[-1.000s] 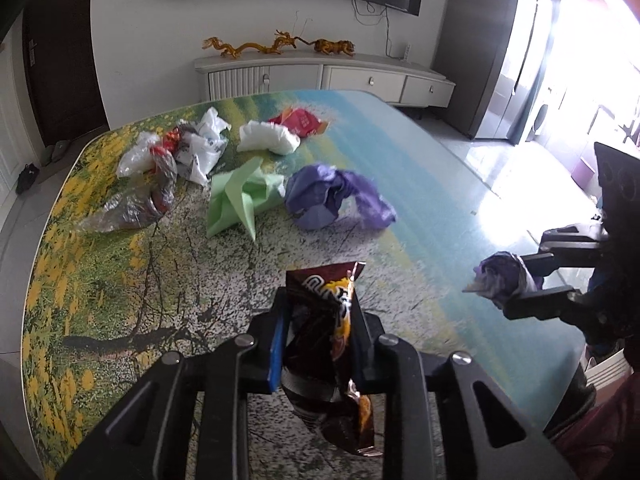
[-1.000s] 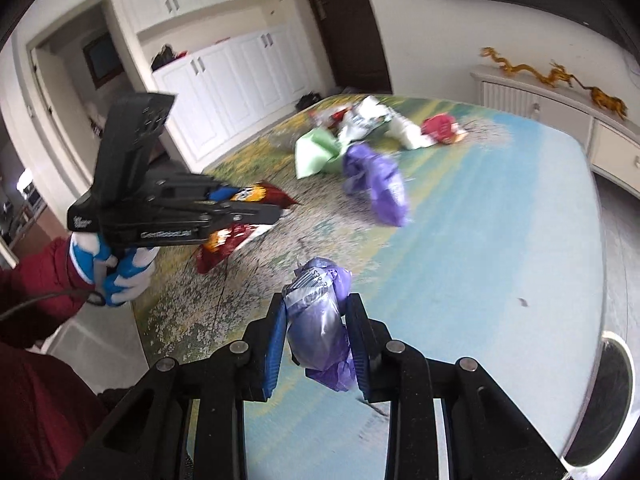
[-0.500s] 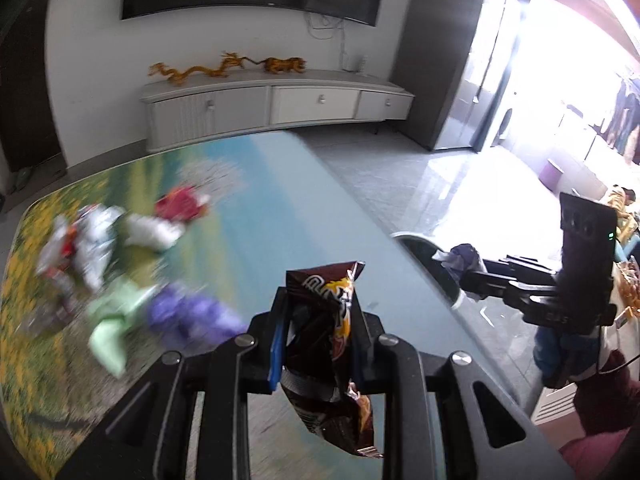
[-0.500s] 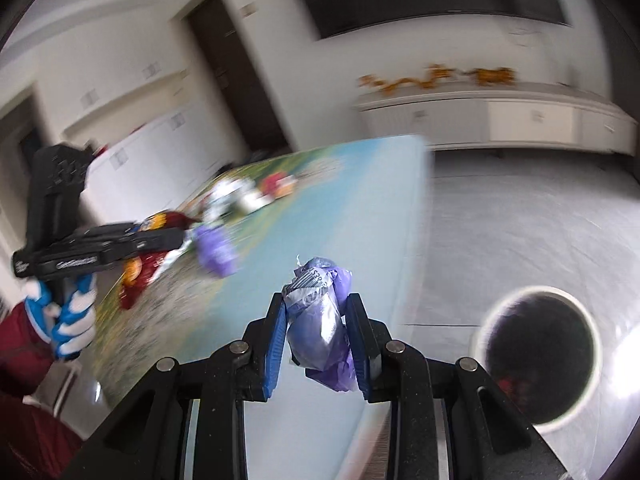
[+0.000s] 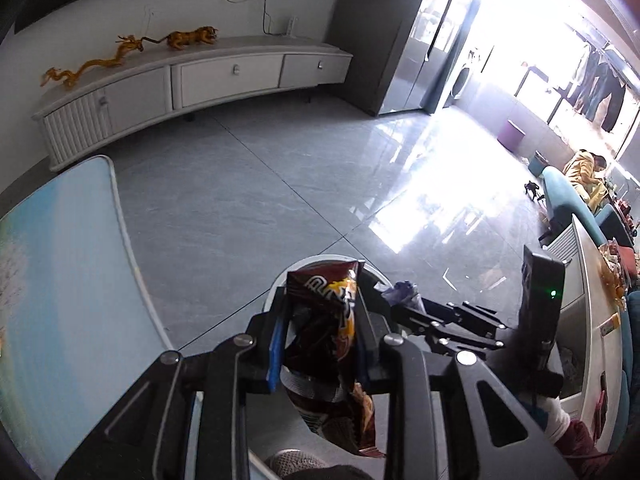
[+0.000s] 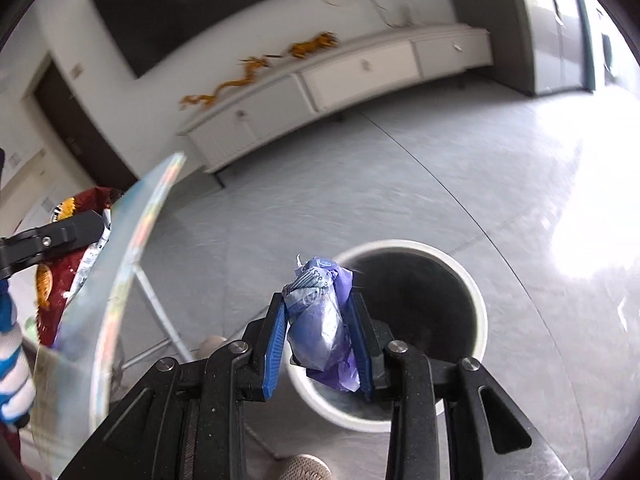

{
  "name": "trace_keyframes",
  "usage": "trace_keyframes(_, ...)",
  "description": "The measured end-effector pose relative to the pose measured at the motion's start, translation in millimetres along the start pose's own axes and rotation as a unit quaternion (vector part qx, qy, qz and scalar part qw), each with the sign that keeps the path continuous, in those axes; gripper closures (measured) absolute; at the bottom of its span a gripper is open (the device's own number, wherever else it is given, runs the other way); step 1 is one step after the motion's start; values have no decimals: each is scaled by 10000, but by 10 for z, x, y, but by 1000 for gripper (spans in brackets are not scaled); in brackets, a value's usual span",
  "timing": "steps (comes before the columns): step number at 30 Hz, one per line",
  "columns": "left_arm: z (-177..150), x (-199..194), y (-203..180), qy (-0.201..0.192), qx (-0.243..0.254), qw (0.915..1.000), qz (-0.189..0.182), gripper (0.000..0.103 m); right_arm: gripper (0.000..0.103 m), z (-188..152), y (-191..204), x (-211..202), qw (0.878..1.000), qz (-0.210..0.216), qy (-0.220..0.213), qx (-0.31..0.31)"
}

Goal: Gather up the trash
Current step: 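Carry both bags to the white bin and open both tools to drop them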

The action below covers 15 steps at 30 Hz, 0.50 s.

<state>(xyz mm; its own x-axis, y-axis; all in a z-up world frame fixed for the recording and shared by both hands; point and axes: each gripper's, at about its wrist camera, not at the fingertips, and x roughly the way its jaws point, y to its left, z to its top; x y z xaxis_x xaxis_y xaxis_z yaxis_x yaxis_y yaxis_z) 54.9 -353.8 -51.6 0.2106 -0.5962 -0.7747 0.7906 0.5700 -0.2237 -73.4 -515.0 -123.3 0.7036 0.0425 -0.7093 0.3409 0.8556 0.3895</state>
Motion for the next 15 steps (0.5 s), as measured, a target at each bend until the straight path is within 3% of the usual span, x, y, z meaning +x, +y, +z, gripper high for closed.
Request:
trace_keyframes(4,171,459,-112,210,-122,9996,-167,67,69,8,-294,179,9993,-223,83,302)
trace_keyframes(8,257,699,-145,338,-314,9979,-448,55,58,-9,-512,225,9973,-558,112,459)
trace_keyframes(15,287,631,-150,246,-341,9979,-499,52,56,-60,-487,81,9955,-788,-19,526)
